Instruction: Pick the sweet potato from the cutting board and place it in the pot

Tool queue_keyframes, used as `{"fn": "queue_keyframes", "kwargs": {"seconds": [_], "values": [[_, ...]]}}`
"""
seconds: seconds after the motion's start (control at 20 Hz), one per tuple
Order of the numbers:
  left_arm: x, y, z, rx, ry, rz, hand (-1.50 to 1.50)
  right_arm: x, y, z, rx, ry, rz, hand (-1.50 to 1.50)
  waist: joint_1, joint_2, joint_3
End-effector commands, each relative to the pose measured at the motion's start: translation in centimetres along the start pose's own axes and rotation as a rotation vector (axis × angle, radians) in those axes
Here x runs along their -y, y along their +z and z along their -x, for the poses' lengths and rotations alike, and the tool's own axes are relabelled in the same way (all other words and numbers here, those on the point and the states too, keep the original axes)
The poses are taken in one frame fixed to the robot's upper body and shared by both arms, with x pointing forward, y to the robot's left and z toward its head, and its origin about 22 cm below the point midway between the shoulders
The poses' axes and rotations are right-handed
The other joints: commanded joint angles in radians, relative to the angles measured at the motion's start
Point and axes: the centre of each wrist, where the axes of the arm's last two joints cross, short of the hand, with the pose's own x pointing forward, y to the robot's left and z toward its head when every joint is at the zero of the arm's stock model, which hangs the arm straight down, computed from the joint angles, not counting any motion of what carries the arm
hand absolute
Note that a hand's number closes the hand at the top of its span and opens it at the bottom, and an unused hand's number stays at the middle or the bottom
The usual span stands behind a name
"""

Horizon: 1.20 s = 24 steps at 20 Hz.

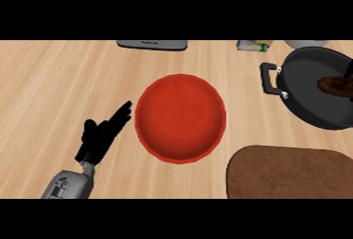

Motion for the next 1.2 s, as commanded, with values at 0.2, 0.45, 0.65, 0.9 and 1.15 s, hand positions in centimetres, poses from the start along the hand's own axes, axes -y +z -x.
{"fn": "queue_keyframes", "kwargs": {"seconds": [0.2, 0.45, 0.65, 0.9, 1.15], "values": [[-0.5, -0.2, -0.7, -0.001, -0.003, 0.001, 0.00, -3.4, -3.9, -0.9, -0.168, 0.147, -0.366, 1.50, -0.004, -0.001, -0.002], [0.5, -0.2, -0.4, 0.003, 0.006, -0.026, 0.00, -5.8, -7.7, -2.7, -0.204, 0.126, -0.468, -1.50, -0.024, -0.006, -0.001], [-0.4, 1.1, 1.3, -0.032, 0.010, -0.040, 0.00, -6.0, -7.6, -2.5, -0.039, -0.205, -0.275, -1.50, -0.038, -0.011, 0.000], [-0.4, 0.5, 0.3, -0.014, 0.010, -0.042, 0.00, -6.5, -8.8, -3.1, 0.043, -0.591, -0.018, -1.50, -0.043, -0.011, 0.001], [-0.1, 0.9, 0.7, -0.017, 0.013, -0.039, 0.00, -1.5, -6.3, -0.8, -0.038, -0.806, 0.234, -1.50, -0.043, -0.009, 0.000]]}}
